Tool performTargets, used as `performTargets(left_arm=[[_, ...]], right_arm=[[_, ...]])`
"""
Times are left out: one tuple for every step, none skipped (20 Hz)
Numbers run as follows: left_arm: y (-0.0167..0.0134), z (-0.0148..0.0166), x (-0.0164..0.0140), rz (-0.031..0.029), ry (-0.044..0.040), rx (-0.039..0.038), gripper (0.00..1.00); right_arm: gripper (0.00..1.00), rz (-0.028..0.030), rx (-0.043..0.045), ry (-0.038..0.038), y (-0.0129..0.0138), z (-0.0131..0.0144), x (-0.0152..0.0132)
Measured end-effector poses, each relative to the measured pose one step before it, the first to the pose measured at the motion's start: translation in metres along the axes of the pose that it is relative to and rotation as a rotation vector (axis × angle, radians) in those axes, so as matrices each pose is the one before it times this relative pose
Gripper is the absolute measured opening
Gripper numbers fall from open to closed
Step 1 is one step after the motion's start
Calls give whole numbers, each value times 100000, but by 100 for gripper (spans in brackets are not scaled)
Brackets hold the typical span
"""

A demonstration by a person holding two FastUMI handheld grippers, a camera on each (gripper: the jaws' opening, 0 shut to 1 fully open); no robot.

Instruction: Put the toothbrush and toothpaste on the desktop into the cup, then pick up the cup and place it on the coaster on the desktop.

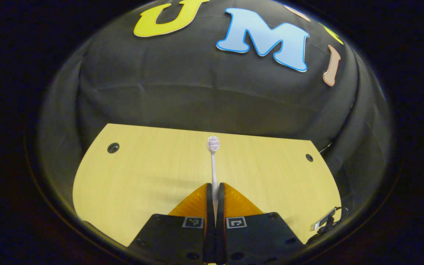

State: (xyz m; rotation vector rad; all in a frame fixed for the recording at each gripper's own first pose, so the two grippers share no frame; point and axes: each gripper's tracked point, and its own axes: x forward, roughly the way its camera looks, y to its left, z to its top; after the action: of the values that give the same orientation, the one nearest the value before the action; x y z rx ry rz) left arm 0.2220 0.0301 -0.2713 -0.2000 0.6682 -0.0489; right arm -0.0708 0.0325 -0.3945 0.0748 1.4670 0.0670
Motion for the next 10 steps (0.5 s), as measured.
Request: performTargets(left_arm=[[5, -572, 449, 528, -182, 1453, 8], [-90, -370, 157, 285, 132, 1169, 8], [-70, -480, 198, -30, 589, 666, 8], [-88, -481, 80, -267, 594, 97, 8], [-121, -158, 401, 245, 360, 171, 8], [69, -277, 192, 677, 135, 261, 8], [-41, -207, 67, 215, -121, 22, 8], [-83, -226, -138, 252, 257, 86, 15], [74, -138, -26, 27, 222, 48, 10], [114, -150, -101, 144, -44, 9, 17]], right_arm=[[15, 324, 413, 82, -75, 87, -7], [15, 322, 332, -20, 8, -29, 34], [16, 225, 321, -54, -43, 62, -14], [16, 148, 108, -40, -40, -62, 43], [16, 85, -27, 20, -22, 70, -43], [16, 60, 22, -33, -27, -26, 17], [16, 56, -60, 2, 2, 30, -24], [16, 61, -7, -80, 2, -27, 30], [16, 108, -42, 42, -28, 52, -25], [16, 140, -24, -65, 4, -33, -17]])
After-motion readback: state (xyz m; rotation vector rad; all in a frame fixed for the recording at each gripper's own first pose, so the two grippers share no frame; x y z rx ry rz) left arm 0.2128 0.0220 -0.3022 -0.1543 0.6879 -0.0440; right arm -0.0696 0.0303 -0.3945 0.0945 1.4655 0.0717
